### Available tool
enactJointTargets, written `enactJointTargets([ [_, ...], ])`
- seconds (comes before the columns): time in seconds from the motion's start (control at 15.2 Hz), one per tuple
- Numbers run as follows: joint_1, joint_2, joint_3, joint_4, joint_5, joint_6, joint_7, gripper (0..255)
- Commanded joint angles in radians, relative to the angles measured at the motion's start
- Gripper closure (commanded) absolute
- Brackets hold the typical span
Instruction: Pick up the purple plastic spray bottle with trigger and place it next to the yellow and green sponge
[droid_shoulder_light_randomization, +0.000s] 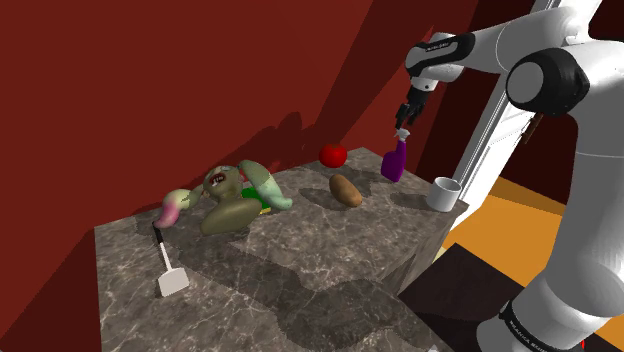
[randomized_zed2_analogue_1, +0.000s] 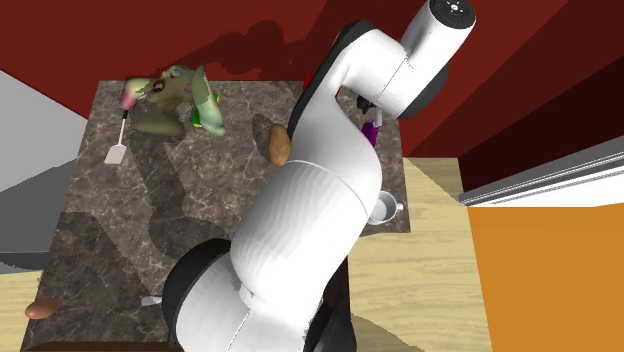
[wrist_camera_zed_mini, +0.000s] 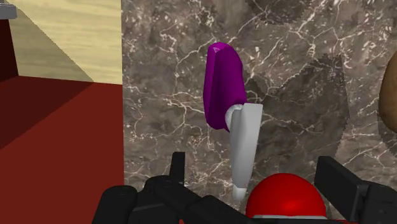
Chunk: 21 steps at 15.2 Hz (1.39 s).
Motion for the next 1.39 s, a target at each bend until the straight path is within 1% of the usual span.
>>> enactJointTargets([
  [0.0, -0.001, 0.013, 0.003, -0.007, 0.006, 0.020, -0.003, 0],
  [0.26, -0.001, 0.031, 0.008, -0.029, 0.015, 0.058, -0.009, 0],
  [0.73, -0.001, 0.031, 0.008, -0.029, 0.015, 0.058, -0.009, 0],
  [0.79, -0.001, 0.031, 0.008, -0.029, 0.015, 0.058, -0.009, 255],
  [1.32, -0.001, 0.031, 0.008, -0.029, 0.015, 0.058, -0.009, 255],
])
